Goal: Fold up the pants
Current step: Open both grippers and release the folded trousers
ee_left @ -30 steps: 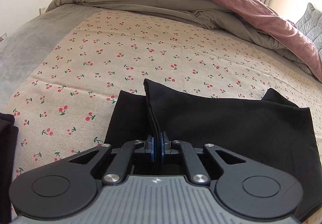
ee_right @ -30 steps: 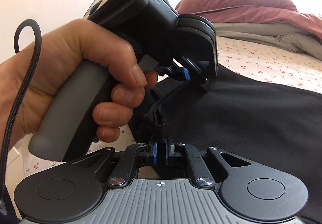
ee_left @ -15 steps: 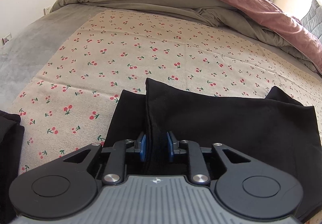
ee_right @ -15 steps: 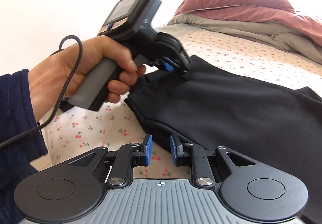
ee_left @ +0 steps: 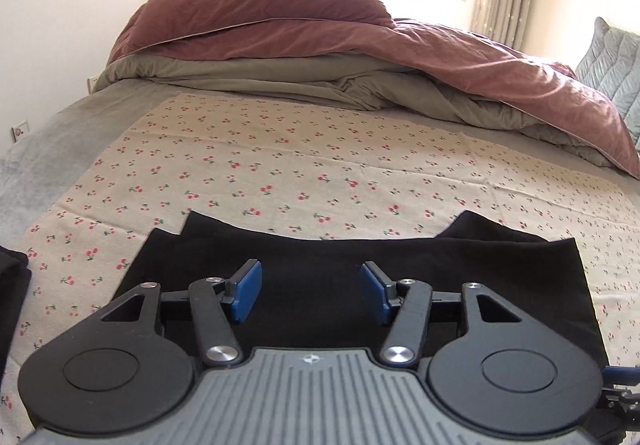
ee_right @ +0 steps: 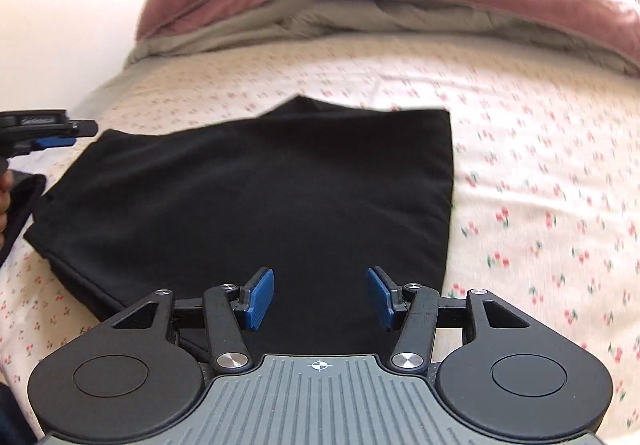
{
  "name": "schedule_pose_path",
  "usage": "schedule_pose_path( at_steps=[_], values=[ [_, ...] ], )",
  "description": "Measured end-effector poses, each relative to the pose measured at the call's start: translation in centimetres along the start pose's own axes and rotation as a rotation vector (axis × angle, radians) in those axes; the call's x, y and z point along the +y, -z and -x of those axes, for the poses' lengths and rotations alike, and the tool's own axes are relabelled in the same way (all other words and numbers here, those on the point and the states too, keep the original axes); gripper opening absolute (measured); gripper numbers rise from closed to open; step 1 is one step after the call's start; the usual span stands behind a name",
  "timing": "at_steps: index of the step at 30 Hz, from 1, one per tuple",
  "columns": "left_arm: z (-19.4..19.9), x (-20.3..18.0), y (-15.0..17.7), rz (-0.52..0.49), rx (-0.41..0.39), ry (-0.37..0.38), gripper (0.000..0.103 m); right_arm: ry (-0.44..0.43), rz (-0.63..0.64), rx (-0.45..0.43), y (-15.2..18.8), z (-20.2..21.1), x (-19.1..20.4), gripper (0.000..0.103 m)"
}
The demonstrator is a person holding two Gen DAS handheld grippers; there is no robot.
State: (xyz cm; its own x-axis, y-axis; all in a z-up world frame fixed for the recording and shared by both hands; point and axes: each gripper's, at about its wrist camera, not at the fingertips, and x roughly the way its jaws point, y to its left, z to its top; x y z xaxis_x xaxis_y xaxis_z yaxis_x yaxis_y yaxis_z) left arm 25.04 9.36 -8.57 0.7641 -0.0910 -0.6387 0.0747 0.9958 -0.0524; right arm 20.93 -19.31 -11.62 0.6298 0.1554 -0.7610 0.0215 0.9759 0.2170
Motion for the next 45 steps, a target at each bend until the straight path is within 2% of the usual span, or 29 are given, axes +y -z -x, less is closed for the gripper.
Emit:
schedule_pose_path(
  at_steps=[4,5,7,9,11,14,22,27,37,41,45],
  values=[
    [-0.8,-6.2,2.4,-0.149,0.022,0.040,0.065,-0.009,0.014,-0.054,-0.3,0.7,-0.1,0.049],
    [-0.9,-7.3,2.8,-0.170,0.029,0.053,0.065,-0.007,0.017,-0.063,-0.5,0.7,0.0,0.043],
    [-1.4,-8.8,3.5,-0.193,0.055,0.078,0.065,0.009,0.032,-0.038,-0.5,0.2,0.0,0.031],
    [-2.0,-9.7,4.2,-0.204,0.089,0.098,0.065,0.034,0.027,0.019,-0.5,-1.0,-0.2,0.027],
    [-2.7,-10.0,4.8,-0.207,0.126,0.088,0.065,0.050,0.017,0.070,-0.1,-1.9,-0.7,0.022],
    [-3.8,-10.0,5.8,-0.223,0.186,0.047,0.066,0.051,0.040,0.072,0.3,-1.7,-0.7,0.021],
    [-3.4,-10.2,6.1,-0.216,0.180,0.037,0.068,0.036,0.098,0.105,1.7,-0.4,-0.6,0.021],
    [-2.6,-11.3,6.0,-0.204,0.167,0.056,0.068,0.016,0.104,0.133,2.3,0.4,-1.0,0.021],
    [-2.3,-15.4,6.3,-0.258,0.162,0.136,0.068,-0.021,0.096,0.152,3.3,1.6,-1.6,0.021],
    [-2.2,-16.7,5.7,-0.278,0.128,0.121,0.068,-0.045,0.071,0.163,3.3,1.8,-2.2,0.021],
    [-2.6,-16.9,4.9,-0.252,0.119,0.122,0.068,-0.052,0.074,0.167,3.4,2.0,-2.2,0.021]
  ],
)
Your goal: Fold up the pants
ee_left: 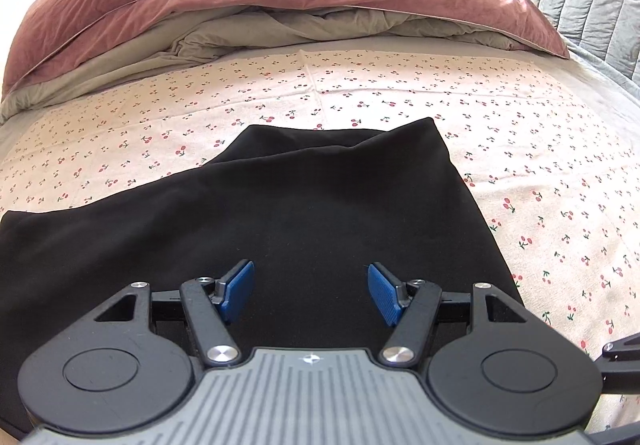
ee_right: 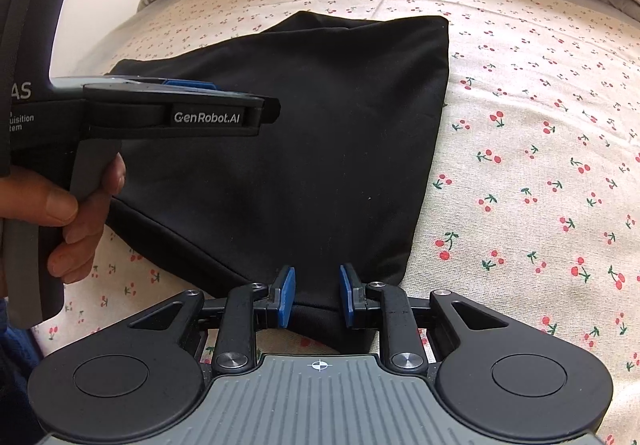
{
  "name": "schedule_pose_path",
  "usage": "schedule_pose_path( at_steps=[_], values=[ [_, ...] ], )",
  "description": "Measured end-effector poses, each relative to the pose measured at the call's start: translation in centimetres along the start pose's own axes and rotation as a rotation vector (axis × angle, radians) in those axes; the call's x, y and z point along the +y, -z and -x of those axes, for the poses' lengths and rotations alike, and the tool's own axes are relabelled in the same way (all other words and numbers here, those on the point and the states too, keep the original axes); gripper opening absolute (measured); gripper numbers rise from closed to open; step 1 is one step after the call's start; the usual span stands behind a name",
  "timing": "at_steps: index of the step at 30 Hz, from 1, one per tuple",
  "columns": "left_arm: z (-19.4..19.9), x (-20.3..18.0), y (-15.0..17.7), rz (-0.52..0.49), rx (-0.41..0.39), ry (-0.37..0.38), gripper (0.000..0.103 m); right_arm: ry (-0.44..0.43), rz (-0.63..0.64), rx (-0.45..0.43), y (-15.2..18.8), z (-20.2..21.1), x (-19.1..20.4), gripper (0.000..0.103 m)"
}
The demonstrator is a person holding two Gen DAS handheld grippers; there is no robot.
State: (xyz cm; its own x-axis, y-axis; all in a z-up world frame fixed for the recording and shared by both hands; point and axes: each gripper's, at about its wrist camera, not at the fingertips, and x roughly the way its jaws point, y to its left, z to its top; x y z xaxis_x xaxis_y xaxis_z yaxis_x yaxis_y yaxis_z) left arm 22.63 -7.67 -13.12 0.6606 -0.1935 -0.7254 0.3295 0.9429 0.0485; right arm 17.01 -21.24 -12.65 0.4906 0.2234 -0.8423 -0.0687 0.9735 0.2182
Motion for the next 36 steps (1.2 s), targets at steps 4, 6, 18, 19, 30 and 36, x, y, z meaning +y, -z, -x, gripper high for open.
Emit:
schedule_pose_path(
  at_steps=[4,6,18,19,30,36],
  values=[
    [-1.2,-0.5,-0.2,-0.010,0.032,-0.010,0.067,-0.017,-0.003,0.003,0.3,0.2,-0.2,0.021],
    [-1.8,-0.8,0.1,-0.018,0.058,-0.018,0.067,-0.032,-0.011,0.007,0.4,0.3,-0.5,0.021],
    [-2.1,-2.8,-0.6,-0.075,-0.014,0.074,0.067,-0.058,-0.146,-0.044,-0.2,2.3,-4.3,0.023],
    [-2.5,-3.2,-0.7,-0.093,-0.017,0.077,0.067,-0.052,-0.156,-0.035,-0.4,1.9,-4.5,0.023],
    [-9.0,-9.4,-8.7,-0.181,-0.011,0.085,0.062,-0.055,-0.162,0.001,-0.6,1.1,-4.4,0.014],
    [-12.9,-9.6,-10.1,-0.073,0.049,0.092,0.060,-0.071,-0.177,0.009,-0.6,0.8,-5.0,0.014]
  ],
)
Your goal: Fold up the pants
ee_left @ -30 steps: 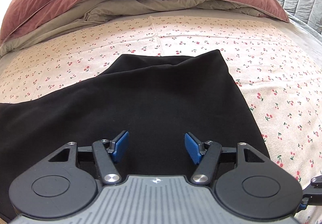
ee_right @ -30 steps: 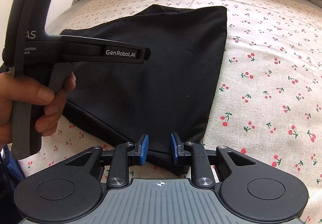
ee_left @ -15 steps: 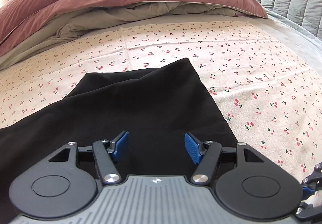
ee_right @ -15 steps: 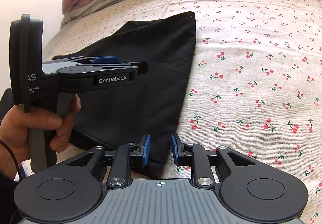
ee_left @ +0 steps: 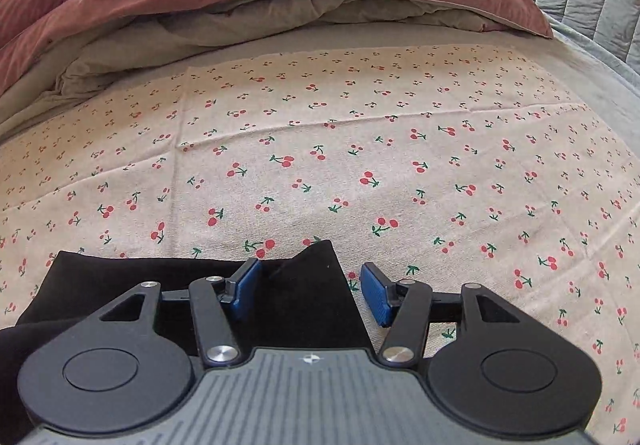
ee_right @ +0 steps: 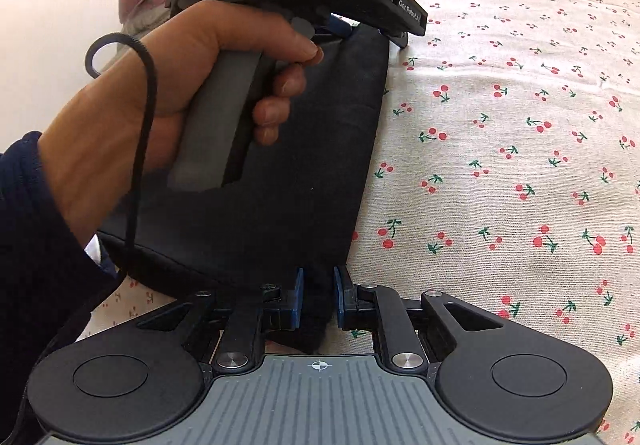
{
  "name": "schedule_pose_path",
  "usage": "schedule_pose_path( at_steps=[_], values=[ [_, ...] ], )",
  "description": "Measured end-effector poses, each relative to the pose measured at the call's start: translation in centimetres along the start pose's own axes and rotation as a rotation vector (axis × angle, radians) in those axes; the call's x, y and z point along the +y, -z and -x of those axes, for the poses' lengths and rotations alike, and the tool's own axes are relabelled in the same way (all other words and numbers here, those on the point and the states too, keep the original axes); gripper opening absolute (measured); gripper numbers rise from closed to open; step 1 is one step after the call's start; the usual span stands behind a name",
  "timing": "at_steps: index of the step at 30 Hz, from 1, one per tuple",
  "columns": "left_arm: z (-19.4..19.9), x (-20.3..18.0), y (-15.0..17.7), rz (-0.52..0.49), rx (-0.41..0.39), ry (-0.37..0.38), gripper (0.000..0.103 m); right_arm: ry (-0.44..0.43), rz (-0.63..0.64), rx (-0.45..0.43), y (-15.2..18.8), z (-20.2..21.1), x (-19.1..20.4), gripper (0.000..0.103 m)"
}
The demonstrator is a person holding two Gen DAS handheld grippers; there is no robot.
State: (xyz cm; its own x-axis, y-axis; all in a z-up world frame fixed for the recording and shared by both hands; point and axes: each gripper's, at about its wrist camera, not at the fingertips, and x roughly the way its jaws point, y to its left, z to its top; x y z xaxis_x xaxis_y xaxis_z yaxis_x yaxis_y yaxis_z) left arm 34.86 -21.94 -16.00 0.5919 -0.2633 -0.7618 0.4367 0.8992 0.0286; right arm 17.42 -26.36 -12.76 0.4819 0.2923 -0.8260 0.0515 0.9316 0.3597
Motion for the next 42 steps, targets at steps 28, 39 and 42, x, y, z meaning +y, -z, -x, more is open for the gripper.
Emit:
schedule_pose_path(
  at_steps=[28,39,42],
  values=[
    [9.8,5.7,9.2,0.162,0.027,0.144,0.062,-0.281,-0.346,-0.024,1.5,-0.3,-6.0,0.032],
    [9.7,6.1,9.8,0.168,0.038,0.161,0.062,-0.366,-0.450,-0.090,3.2,-1.4,-6.8,0.032],
    [9.6,6.0,9.7,0.162,0.038,0.161,0.062,-0.379,-0.475,-0.106,3.6,-1.2,-7.0,0.031]
  ],
)
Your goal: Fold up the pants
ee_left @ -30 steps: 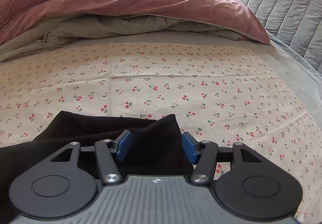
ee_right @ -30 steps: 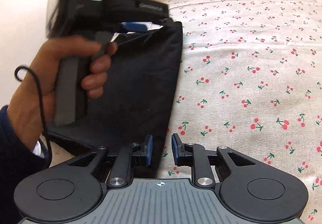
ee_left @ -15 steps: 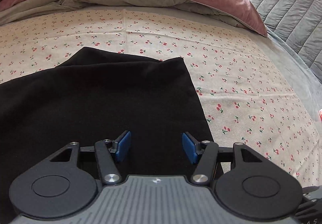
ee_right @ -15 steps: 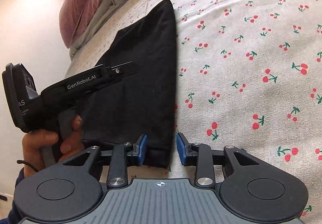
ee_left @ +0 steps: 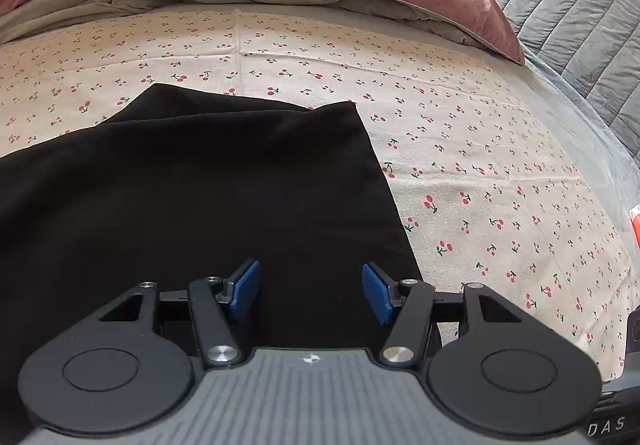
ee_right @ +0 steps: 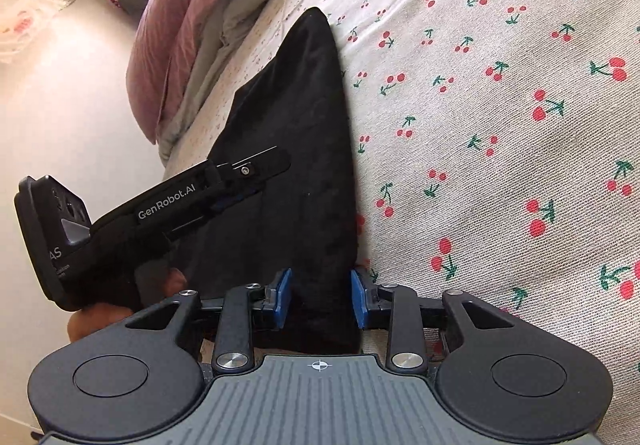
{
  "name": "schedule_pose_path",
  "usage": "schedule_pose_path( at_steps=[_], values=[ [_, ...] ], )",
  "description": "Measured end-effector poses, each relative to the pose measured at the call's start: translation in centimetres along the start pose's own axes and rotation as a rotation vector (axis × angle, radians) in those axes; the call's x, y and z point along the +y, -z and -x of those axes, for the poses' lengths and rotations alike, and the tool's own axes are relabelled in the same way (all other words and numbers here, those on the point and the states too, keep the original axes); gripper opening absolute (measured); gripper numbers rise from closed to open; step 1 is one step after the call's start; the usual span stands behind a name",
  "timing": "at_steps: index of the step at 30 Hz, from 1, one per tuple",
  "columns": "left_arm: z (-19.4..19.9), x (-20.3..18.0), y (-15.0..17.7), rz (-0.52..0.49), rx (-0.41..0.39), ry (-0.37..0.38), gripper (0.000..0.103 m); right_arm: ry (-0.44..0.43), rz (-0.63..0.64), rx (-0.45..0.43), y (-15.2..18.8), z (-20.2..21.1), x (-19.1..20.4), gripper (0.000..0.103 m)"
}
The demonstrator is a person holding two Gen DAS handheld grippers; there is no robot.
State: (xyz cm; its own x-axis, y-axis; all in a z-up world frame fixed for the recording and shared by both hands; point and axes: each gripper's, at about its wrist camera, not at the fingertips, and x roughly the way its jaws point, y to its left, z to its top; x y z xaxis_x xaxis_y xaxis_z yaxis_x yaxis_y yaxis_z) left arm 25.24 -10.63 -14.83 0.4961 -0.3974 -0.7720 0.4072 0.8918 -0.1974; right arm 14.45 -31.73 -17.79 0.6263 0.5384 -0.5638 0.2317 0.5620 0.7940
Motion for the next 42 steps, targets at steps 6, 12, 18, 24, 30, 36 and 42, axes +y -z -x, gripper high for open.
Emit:
schedule_pose_path(
  at_steps=[6,12,18,24,30,36,42],
  values=[
    [-0.2,-0.2,0.1,-0.010,0.002,-0.006,0.063,-0.032,-0.030,-0.027,0.1,0.0,-0.8,0.031],
    [-0.3,-0.1,0.1,-0.007,0.005,-0.003,0.064,-0.018,0.012,-0.062,0.8,0.5,-0.5,0.032],
    [-0.4,-0.2,0.2,-0.011,0.005,-0.005,0.066,-0.122,0.031,-0.061,1.0,0.1,0.6,0.076],
    [-0.4,0.3,0.1,0.004,0.009,0.010,0.066,-0.067,0.081,-0.104,2.1,0.2,1.7,0.081],
    [-0.4,0.2,0.2,-0.003,0.009,0.006,0.066,0.004,-0.073,-0.109,1.6,0.5,-0.7,0.013],
    [-0.4,-0.1,0.3,-0.016,0.007,0.001,0.067,-0.043,-0.163,-0.079,1.1,0.3,-1.6,0.014],
    [-0.4,-0.1,0.3,-0.016,0.005,-0.001,0.068,-0.040,-0.146,-0.080,1.2,0.1,-1.2,0.014]
  ],
)
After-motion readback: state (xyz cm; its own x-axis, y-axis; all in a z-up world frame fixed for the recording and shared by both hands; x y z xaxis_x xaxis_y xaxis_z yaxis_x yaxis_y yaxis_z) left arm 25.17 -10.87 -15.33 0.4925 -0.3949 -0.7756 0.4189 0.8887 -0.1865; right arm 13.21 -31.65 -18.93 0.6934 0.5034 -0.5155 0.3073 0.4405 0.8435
